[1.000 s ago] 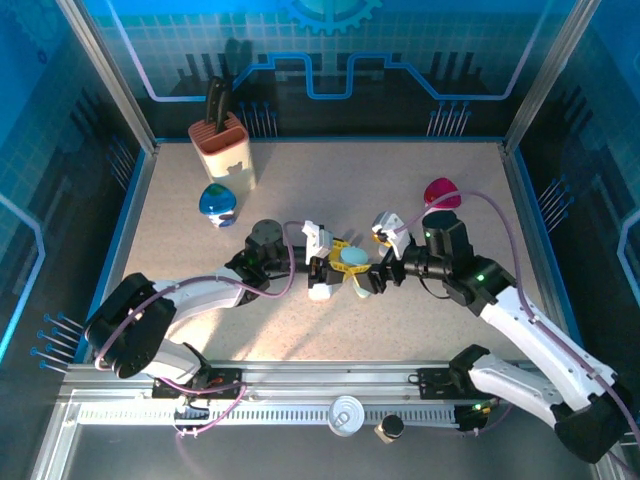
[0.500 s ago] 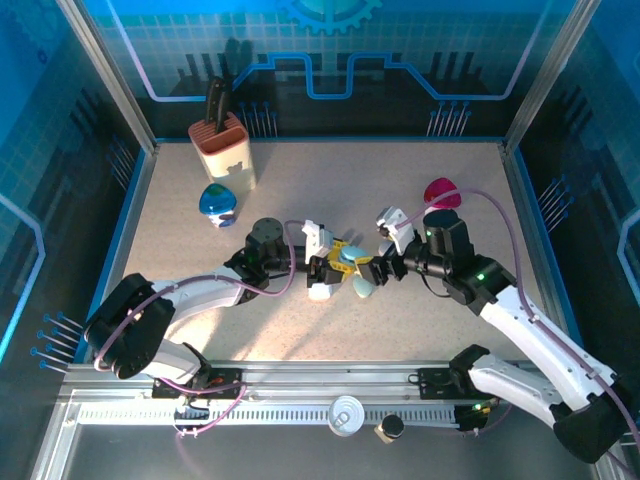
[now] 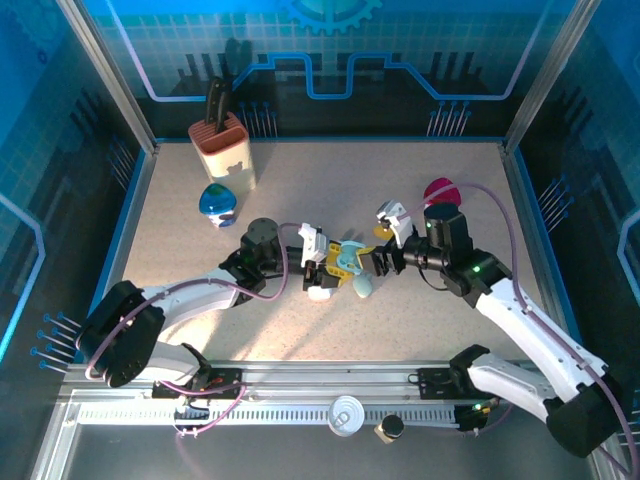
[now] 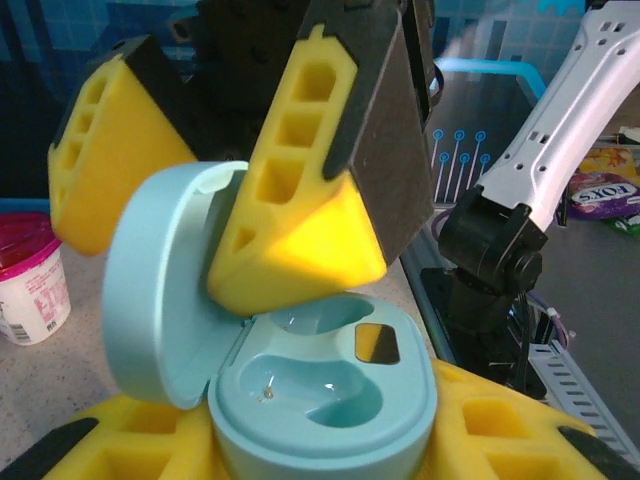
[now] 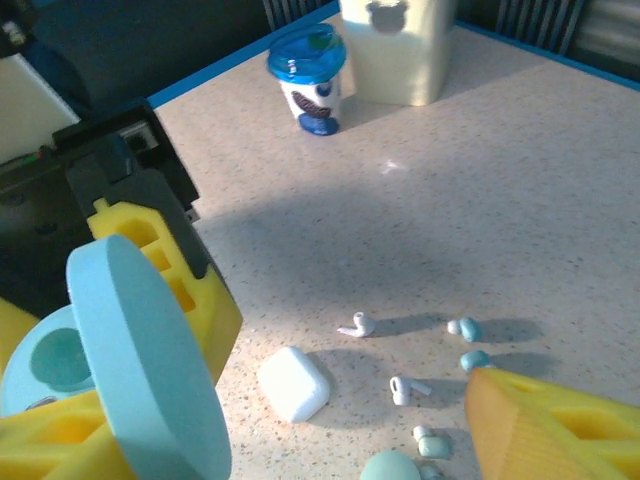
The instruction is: Insert the wireless bluetooth earbuds into the charging case
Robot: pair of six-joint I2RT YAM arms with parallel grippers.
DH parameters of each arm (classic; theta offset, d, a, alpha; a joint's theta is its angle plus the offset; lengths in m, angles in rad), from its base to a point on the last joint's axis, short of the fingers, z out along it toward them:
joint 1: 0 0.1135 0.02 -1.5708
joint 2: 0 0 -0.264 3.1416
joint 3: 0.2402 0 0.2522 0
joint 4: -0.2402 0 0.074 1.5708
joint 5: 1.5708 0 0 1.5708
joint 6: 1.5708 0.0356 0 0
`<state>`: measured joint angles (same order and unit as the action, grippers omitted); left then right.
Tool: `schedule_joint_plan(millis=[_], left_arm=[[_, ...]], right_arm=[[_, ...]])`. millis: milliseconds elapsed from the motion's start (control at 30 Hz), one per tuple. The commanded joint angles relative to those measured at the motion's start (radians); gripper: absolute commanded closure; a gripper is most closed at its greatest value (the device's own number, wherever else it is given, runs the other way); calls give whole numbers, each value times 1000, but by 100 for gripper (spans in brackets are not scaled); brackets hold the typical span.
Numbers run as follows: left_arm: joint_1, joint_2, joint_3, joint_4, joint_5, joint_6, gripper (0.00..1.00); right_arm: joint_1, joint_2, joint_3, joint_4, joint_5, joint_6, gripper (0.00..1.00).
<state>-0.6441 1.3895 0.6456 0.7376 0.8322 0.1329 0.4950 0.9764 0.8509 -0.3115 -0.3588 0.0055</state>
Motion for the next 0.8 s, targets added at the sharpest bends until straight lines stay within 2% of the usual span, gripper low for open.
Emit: schedule_joint_plan(millis=[0, 100, 267, 400, 500, 767], left_arm=[[-6, -28, 0, 38, 75, 7, 70], [-6, -28, 0, 40, 81, -3, 70], [-6, -25, -4, 34, 76, -4, 70], [-5, -20, -8, 41, 64, -4, 68], [-6, -11, -3, 51, 26, -31, 55], [-6, 28, 19, 86, 4, -98, 46]], right_arm=[[-12, 17, 4, 17, -96, 2, 38], [-13, 21, -1, 42, -142, 3, 55], [-11, 3, -10, 55, -167, -26, 99], [-9, -22, -22, 60, -148, -43, 100], [5, -37, -34, 79, -115, -45, 100], [24, -44, -55, 106, -59, -57, 100]])
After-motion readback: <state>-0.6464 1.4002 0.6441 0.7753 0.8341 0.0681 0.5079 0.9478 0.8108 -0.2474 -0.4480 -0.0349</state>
